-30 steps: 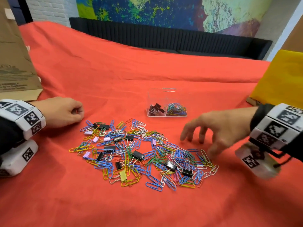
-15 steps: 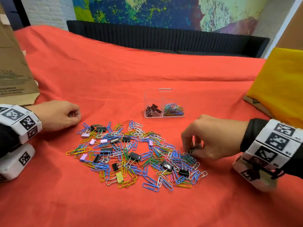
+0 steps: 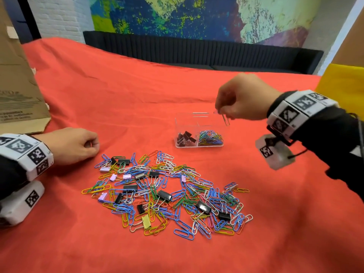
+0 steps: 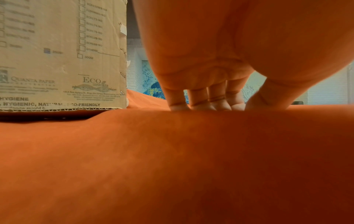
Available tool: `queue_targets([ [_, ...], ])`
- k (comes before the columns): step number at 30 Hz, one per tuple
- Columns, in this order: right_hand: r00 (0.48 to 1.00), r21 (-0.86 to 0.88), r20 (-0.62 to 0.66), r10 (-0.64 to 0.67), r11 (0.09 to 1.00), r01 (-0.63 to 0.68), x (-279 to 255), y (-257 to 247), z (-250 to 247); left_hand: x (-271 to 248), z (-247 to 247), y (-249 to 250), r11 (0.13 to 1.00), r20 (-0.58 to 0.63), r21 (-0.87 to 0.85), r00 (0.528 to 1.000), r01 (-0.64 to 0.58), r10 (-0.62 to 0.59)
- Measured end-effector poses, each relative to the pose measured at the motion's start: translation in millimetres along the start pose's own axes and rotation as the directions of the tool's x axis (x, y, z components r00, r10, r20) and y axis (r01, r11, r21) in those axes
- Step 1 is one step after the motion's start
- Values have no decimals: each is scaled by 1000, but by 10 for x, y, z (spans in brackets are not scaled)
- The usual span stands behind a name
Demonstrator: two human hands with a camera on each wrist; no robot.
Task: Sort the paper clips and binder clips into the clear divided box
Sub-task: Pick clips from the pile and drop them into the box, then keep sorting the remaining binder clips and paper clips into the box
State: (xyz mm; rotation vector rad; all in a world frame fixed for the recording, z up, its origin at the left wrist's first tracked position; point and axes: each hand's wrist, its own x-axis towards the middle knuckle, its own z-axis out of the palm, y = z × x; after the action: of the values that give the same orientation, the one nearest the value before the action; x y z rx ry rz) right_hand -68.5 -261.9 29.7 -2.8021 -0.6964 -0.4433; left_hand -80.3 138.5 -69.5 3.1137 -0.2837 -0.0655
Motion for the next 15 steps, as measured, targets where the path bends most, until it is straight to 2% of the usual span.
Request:
queue_targets([
  [2,999,21,-35,29,999,-28,145,30,61,5,-1,8,1000,-2,13,1000,-7,7],
  [5,998,53,-4,58,997,-57,234,58,240,8,-8,15,1000,-11,27,1000,-9,9],
  [11,997,65,-13,80,995,-79,166,165,378,10,8,0,1000,-5,26,1000,-14,14],
  [15,988,57,-129,85,995,-78,-13,267,240,-2,5,13,999,8,33,1000,-13,13],
])
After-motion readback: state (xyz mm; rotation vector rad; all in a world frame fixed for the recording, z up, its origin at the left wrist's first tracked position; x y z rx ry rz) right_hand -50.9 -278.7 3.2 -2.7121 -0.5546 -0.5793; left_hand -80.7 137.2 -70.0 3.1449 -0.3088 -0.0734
